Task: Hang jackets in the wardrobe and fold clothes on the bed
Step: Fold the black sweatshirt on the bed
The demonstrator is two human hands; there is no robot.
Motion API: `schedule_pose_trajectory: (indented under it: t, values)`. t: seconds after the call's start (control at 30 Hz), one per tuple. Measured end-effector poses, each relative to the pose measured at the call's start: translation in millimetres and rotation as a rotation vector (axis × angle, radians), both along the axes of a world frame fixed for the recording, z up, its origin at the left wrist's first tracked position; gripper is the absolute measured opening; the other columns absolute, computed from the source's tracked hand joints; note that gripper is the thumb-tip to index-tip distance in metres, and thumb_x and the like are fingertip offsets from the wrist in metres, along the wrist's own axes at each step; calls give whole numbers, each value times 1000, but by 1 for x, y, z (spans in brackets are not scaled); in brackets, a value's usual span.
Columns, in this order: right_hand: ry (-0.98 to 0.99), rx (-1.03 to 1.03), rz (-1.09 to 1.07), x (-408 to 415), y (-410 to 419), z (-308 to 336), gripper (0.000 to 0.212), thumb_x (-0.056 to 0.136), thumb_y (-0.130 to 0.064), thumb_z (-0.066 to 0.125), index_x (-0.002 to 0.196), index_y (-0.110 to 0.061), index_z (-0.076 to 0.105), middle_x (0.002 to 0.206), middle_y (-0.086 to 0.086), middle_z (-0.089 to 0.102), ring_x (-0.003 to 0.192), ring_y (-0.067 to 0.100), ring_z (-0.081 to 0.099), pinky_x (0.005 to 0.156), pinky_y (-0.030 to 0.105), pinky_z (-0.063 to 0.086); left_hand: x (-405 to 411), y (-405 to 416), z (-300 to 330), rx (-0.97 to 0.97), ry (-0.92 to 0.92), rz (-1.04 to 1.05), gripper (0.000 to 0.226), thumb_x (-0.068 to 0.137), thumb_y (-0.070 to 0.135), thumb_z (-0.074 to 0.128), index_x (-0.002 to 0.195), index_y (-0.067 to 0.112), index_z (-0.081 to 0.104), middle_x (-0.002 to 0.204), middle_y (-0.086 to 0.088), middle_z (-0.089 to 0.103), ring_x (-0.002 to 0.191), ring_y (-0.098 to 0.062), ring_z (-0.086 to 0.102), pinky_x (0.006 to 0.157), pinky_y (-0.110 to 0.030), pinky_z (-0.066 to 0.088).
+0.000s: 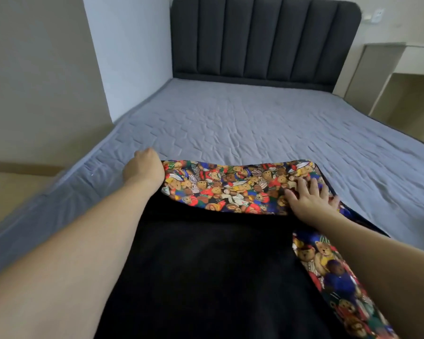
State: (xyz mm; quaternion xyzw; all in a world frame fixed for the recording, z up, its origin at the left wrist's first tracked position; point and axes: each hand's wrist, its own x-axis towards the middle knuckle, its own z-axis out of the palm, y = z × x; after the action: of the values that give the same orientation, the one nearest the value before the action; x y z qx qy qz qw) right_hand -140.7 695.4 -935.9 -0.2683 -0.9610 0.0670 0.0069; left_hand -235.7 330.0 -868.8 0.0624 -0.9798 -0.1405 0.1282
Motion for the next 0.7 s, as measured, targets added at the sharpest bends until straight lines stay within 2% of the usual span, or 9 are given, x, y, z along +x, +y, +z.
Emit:
schedule_pose_trajectory:
  t: [0.1, 0.2, 0.43, 0.57, 0.7]
  values:
    - [-17, -18, -17, -3, 12, -5, 87, 82, -82, 14, 154, -35, 3, 163, 2, -5, 149, 31, -4, 117, 56, -2, -1, -3, -20, -126, -19, -29, 33, 95, 7, 40, 127, 3, 49, 129, -21, 52, 113, -40, 56, 89, -46, 46]
    - [-13, -7, 9, -15, 16, -2, 89, 80, -83, 15, 154, -34, 3, 163, 2, -7, 149, 30, -5, 116, 56, -1, -1, -7, -39, -215, -45, -39, 29, 95, 7, 42, 123, 4, 47, 126, -19, 52, 109, -38, 58, 78, -43, 46]
    - [41, 65, 144, -50, 2, -10, 100, 67, -94, 1, 152, -42, -3, 162, 1, -14, 149, 28, -12, 113, 57, -14, -2, -7, -63, -107, -77, 12, 25, 102, 16, 35, 123, 4, 41, 121, -20, 58, 107, -37, 60, 72, -42, 41]
    - [132, -7, 84, -56, 3, -13, 82, 81, -80, 11, 153, -40, 4, 162, -1, -14, 148, 26, -14, 116, 56, -11, -18, -25, -54, -96, -12, 43, 22, 103, 17, 35, 118, 4, 44, 114, -20, 62, 102, -37, 61, 74, -43, 44]
    - [119, -5, 44, -63, 6, -12, 83, 85, -76, 16, 154, -33, 1, 162, 3, -17, 148, 26, -18, 115, 52, -14, -17, -26, -55, -238, -68, 47, 22, 100, 14, 36, 119, 5, 41, 110, -18, 64, 97, -34, 63, 67, -39, 43]
